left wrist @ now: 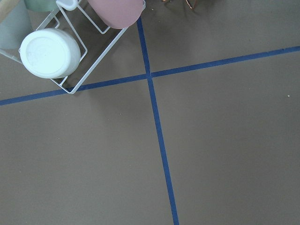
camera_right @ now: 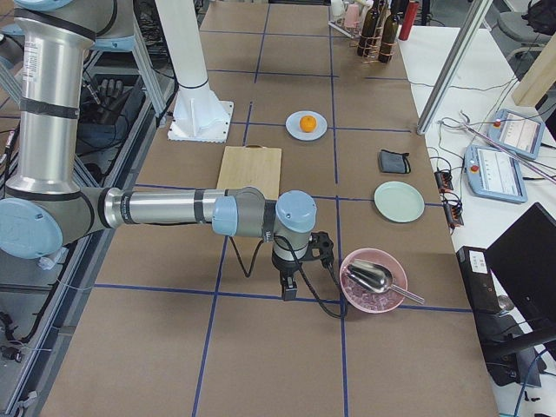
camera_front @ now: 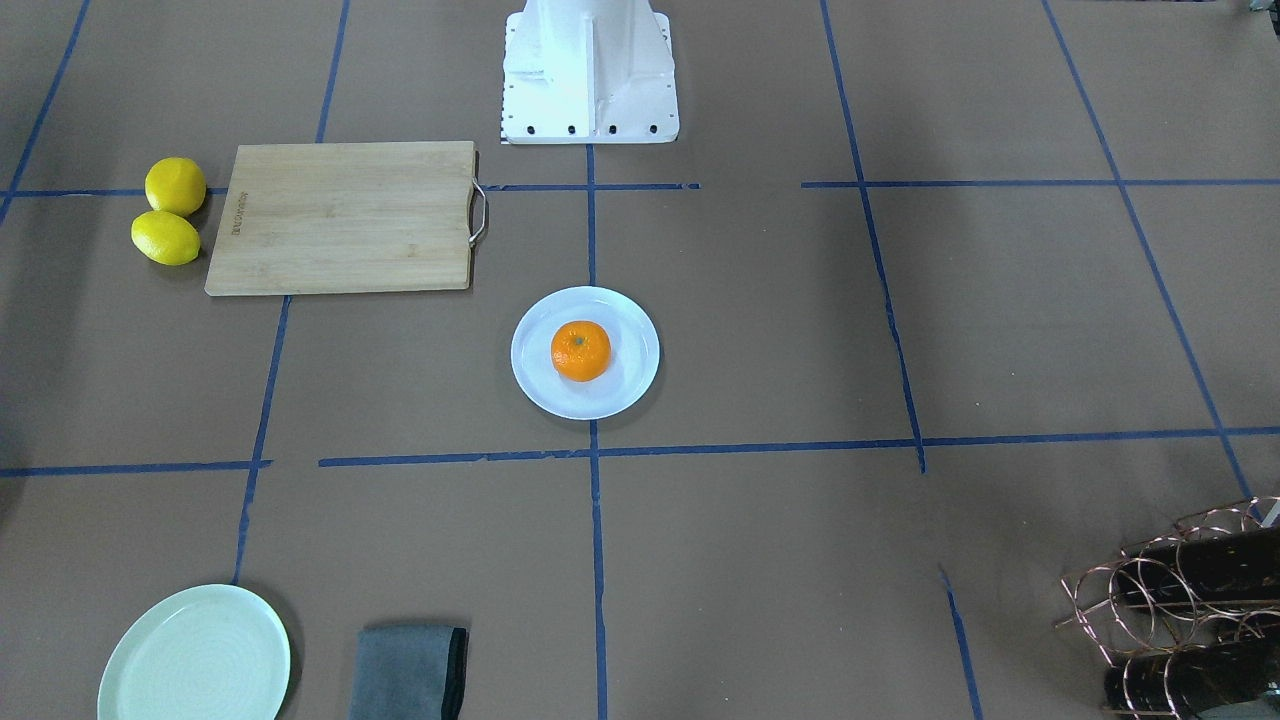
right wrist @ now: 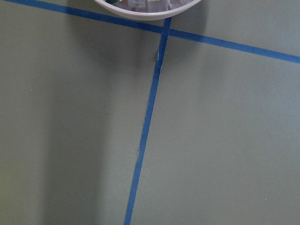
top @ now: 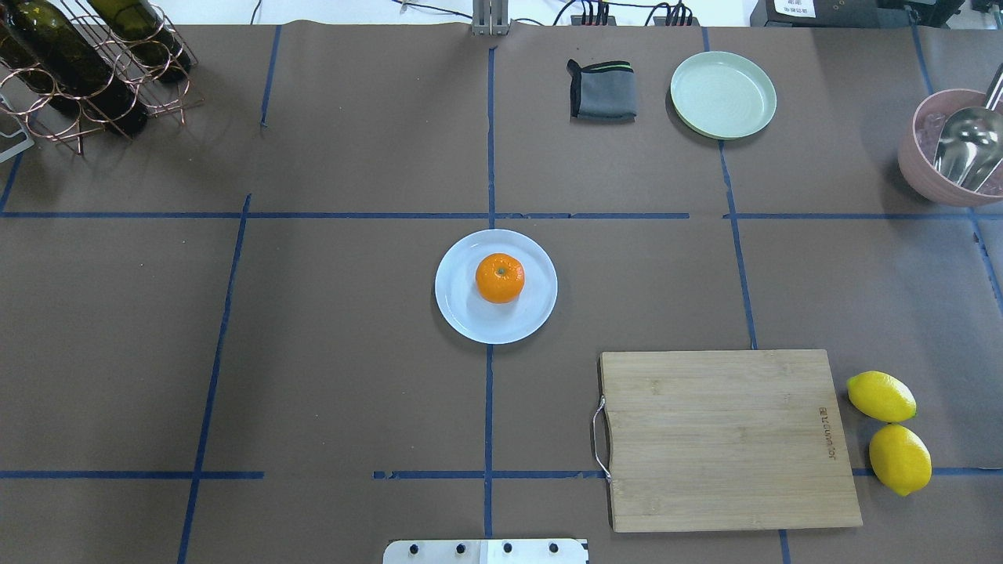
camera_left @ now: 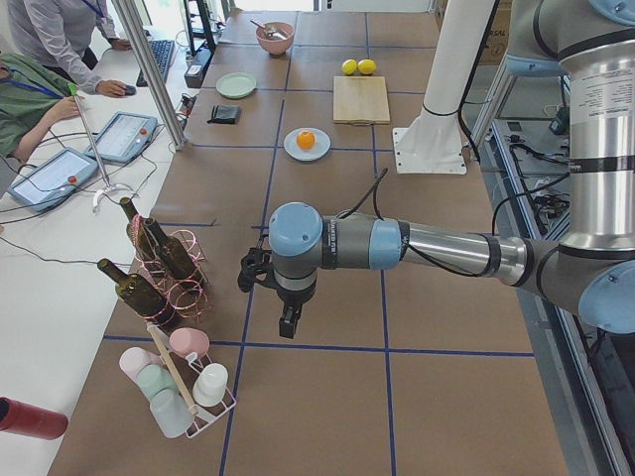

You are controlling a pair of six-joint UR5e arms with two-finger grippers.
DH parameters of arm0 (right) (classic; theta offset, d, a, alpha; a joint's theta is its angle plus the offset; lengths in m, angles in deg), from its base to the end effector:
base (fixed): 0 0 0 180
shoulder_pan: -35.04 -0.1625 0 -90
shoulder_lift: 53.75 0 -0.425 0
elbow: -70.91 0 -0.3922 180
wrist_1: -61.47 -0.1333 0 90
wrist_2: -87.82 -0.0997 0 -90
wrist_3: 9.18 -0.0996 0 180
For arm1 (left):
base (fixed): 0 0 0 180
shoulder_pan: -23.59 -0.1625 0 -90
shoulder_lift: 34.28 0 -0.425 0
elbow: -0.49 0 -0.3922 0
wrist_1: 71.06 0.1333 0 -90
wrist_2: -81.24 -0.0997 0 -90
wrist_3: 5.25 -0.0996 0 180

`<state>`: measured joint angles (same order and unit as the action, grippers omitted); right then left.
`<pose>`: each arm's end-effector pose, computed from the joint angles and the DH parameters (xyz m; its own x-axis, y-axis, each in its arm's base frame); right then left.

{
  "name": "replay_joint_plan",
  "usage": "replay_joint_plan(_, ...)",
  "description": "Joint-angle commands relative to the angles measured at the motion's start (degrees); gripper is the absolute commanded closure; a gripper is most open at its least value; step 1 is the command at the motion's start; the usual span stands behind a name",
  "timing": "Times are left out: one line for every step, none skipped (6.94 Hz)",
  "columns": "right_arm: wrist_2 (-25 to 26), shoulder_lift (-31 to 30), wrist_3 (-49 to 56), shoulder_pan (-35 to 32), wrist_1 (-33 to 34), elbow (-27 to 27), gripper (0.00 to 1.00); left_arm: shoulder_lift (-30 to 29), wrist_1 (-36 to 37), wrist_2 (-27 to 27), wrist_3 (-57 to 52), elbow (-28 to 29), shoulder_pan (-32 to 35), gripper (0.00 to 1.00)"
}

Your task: Pick orange to plate

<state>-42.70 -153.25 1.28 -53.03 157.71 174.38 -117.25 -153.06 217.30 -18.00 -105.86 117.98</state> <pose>0.0545 -0.4198 0.6341 0.7419 -0.1812 0.6456 0.1712 0.9821 0.0789 -0.0948 -0.4303 0.5876 0.6929 0.1843 -0.6970 -0.0783 0.9803 0.1813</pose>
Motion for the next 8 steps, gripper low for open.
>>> replay_joint_plan(-0.09,0.01,0.0,0.0,0.0,0.06,0.0,0.0,-0.09,0.0,0.0,-0.08,0.0,0.0)
replay_joint_plan(0.0,0.01,0.0,0.0,0.0,0.15,0.0,0.0,-0.09,0.0,0.0,-0.52,0.0,0.0)
replay_joint_plan(0.0,0.01,0.0,0.0,0.0,0.15,0.0,0.09,-0.09,0.0,0.0,-0.61,0.0,0.0)
replay_joint_plan(0.0,0.09,0.0,0.0,0.0,-0.02,0.0,0.09,-0.09,0.0,0.0,-0.78,0.18,0.0)
replay_joint_plan(0.0,-0.08,0.0,0.0,0.0,-0.02,0.0,0.0,-0.09,0.0,0.0,-0.79,0.27,0.0)
replay_joint_plan(0.0,-0.17,0.0,0.0,0.0,-0.11,0.0,0.0,-0.09,0.0,0.0,-0.79,0.27,0.0)
replay_joint_plan(0.0,-0.17,0.0,0.0,0.0,-0.2,0.0,0.0,-0.09,0.0,0.0,-0.79,0.27,0.0)
replay_joint_plan(0.0,-0.17,0.0,0.0,0.0,-0.2,0.0,0.0,-0.09,0.0,0.0,-0.7,0.27,0.0)
